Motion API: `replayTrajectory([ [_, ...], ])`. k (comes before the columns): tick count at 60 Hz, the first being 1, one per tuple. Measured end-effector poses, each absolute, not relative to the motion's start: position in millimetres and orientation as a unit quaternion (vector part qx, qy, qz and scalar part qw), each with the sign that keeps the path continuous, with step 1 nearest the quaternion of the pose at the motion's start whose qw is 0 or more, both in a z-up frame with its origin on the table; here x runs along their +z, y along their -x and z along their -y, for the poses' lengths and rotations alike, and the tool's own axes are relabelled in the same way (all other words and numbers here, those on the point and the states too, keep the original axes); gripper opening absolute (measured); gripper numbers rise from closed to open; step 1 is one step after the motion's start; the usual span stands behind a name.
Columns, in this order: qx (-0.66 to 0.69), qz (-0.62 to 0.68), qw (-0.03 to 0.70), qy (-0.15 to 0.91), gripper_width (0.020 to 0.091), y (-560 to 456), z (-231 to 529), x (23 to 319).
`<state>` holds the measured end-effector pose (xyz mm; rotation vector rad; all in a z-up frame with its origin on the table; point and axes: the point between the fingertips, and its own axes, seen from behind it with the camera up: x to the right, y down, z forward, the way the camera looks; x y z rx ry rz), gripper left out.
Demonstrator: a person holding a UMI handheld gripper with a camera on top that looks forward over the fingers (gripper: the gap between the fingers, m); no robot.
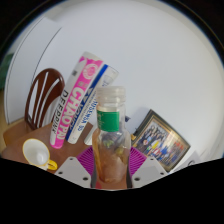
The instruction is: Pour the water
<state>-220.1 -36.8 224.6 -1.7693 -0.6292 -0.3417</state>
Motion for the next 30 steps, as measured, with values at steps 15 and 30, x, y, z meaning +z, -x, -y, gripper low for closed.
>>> replayTrajectory([
  [15, 0.002, 0.118, 0.567, 0.815, 0.0403, 181.4, 20.8, 145.7],
  [30, 0.045, 0.076, 0.535, 0.840, 0.0432, 177.1, 21.6, 63.2],
])
